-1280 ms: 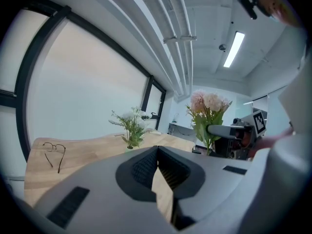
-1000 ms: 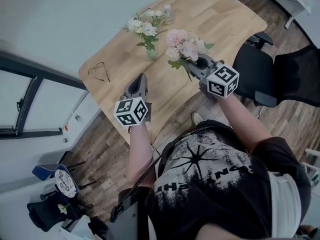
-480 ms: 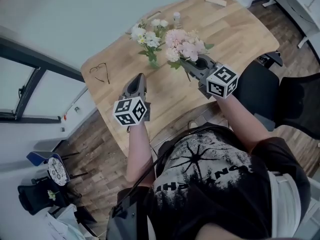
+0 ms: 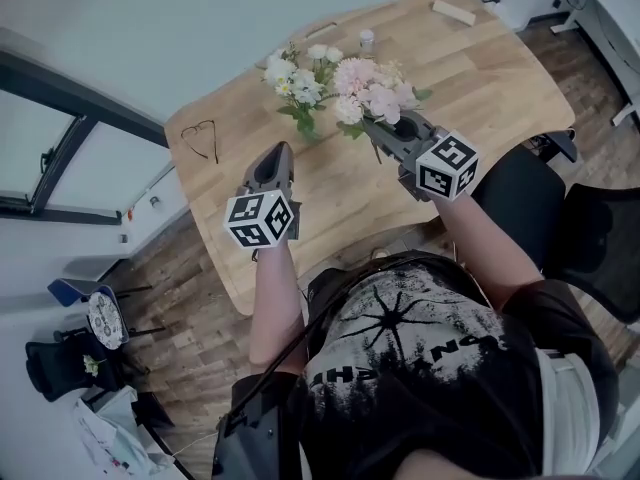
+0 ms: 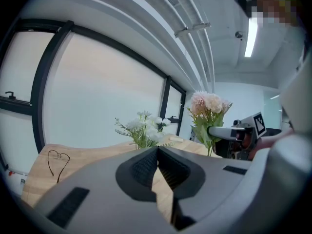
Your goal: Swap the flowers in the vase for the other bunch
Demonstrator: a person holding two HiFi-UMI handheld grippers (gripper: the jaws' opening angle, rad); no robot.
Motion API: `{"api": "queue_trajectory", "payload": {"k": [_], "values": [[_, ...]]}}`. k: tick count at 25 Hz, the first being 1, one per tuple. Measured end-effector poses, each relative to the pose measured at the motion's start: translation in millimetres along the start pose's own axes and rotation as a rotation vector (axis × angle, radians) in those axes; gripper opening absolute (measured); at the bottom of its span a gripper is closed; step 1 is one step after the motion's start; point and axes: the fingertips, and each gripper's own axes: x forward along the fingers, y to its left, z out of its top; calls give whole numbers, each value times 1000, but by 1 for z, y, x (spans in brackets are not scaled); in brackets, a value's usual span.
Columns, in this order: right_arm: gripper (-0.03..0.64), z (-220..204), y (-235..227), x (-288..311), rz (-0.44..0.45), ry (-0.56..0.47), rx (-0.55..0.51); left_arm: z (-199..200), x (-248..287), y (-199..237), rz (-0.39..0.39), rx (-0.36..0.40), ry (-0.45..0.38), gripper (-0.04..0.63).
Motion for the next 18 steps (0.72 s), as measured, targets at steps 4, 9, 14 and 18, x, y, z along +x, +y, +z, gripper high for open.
{"api": "queue_trajectory", "payload": {"k": [4, 9, 14, 18], "values": [[44, 0, -7, 2, 6, -1, 5, 2, 7, 3, 10, 1, 0, 15], [44, 0, -10, 6, 4, -1, 12, 8, 10, 5, 4, 15, 6, 15], [44, -3, -14, 13, -12, 0, 11, 18, 18, 10, -19, 27, -10, 15], [44, -3, -18, 16, -31, 3, 12, 26, 27, 16, -48, 22, -26, 17]]}}
